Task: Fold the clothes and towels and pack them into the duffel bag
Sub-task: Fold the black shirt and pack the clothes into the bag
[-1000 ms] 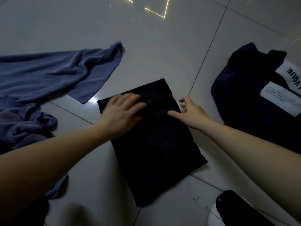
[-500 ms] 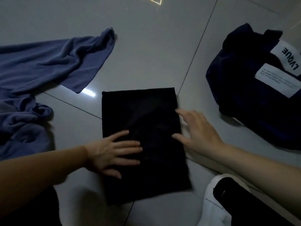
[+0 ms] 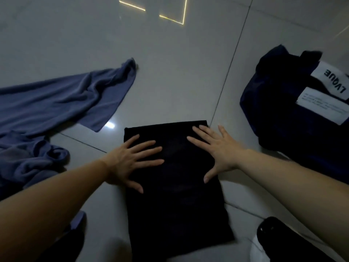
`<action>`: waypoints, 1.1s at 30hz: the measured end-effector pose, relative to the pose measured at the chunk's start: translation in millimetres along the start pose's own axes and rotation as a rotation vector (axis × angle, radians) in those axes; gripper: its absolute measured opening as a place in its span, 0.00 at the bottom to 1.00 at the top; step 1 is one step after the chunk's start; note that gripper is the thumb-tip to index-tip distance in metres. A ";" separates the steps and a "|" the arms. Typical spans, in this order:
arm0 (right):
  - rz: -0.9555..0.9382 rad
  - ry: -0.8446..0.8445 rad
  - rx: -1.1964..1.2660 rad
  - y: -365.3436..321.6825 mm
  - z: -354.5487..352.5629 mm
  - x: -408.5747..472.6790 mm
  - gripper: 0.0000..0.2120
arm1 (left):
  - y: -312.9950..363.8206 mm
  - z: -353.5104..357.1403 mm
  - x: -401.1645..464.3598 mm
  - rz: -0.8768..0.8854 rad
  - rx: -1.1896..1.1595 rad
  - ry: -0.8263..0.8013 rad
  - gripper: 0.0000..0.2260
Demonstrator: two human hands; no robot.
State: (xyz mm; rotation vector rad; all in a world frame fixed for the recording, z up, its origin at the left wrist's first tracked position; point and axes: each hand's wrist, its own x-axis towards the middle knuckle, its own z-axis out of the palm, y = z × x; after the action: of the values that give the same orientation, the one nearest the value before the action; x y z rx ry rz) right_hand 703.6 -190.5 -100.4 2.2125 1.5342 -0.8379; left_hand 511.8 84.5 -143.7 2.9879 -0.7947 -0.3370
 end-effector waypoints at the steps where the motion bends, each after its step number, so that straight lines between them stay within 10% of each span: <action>1: -0.002 -0.008 0.034 0.0 -3.4 1.0 0.62 | -3.9 -0.8 -0.2 -0.060 -0.030 0.017 0.44; 6: 0.051 0.003 0.093 2.3 -12.3 4.7 0.55 | -12.9 -3.6 -13.4 -0.516 -0.245 -0.028 0.58; 14: 0.210 -0.082 0.025 -0.9 -34.7 20.1 0.64 | -29.5 -30.2 4.9 -0.613 -0.228 -0.292 0.60; 17: 0.223 -0.023 -0.072 -1.8 -44.2 16.3 0.59 | -18.5 -37.3 6.4 -0.417 -0.111 -0.002 0.44; 20: -0.185 0.336 -0.265 -12.3 -30.5 -11.6 0.44 | 17.6 -37.4 -6.4 -0.013 -0.049 0.187 0.30; 23: -0.533 0.441 -0.287 -32.3 16.2 -48.1 0.32 | 71.4 -16.2 -26.3 0.236 -0.026 0.104 0.28; 33: -0.568 0.277 -0.225 -30.3 71.9 -70.8 0.36 | 87.1 6.1 -46.5 0.239 -0.054 -0.131 0.41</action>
State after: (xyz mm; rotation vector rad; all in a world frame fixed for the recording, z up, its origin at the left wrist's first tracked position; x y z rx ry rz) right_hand 637.5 -272.0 -109.8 1.8035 2.3222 -0.4691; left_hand 428.7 32.0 -132.9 2.8024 -1.1214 -0.5365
